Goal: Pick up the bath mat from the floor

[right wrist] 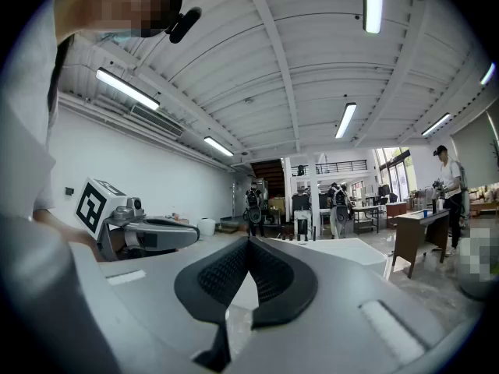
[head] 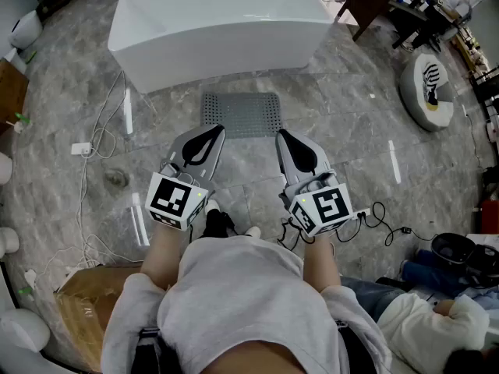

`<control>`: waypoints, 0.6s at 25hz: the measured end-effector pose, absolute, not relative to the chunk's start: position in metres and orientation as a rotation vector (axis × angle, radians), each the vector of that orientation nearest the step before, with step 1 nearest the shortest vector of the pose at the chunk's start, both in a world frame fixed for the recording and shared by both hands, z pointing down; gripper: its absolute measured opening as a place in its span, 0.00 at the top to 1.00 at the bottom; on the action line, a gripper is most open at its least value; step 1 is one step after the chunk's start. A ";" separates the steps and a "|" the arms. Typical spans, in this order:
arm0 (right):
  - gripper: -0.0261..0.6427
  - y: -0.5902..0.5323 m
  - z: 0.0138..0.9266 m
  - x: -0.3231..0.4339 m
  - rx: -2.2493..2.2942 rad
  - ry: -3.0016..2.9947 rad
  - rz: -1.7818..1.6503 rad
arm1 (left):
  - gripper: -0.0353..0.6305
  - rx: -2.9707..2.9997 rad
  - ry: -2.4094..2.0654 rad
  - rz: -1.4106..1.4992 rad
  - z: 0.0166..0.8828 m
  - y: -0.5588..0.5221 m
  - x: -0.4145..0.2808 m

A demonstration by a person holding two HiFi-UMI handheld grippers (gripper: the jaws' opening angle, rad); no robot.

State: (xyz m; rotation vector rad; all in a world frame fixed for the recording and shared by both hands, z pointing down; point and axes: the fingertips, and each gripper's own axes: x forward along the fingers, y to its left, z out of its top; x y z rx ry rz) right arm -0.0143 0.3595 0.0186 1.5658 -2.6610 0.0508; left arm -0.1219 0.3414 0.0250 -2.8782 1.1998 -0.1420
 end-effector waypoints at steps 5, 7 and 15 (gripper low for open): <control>0.96 0.361 0.019 -0.015 1.576 -2.656 0.051 | 0.95 -2.878 1.199 -0.142 0.026 0.343 -0.124; 0.96 0.361 0.019 -0.015 1.580 -2.651 0.053 | 0.95 -2.880 1.196 -0.143 0.026 0.342 -0.124; 0.96 0.353 0.024 -0.015 1.618 -2.618 0.070 | 0.95 -2.896 1.177 -0.142 0.030 0.329 -0.129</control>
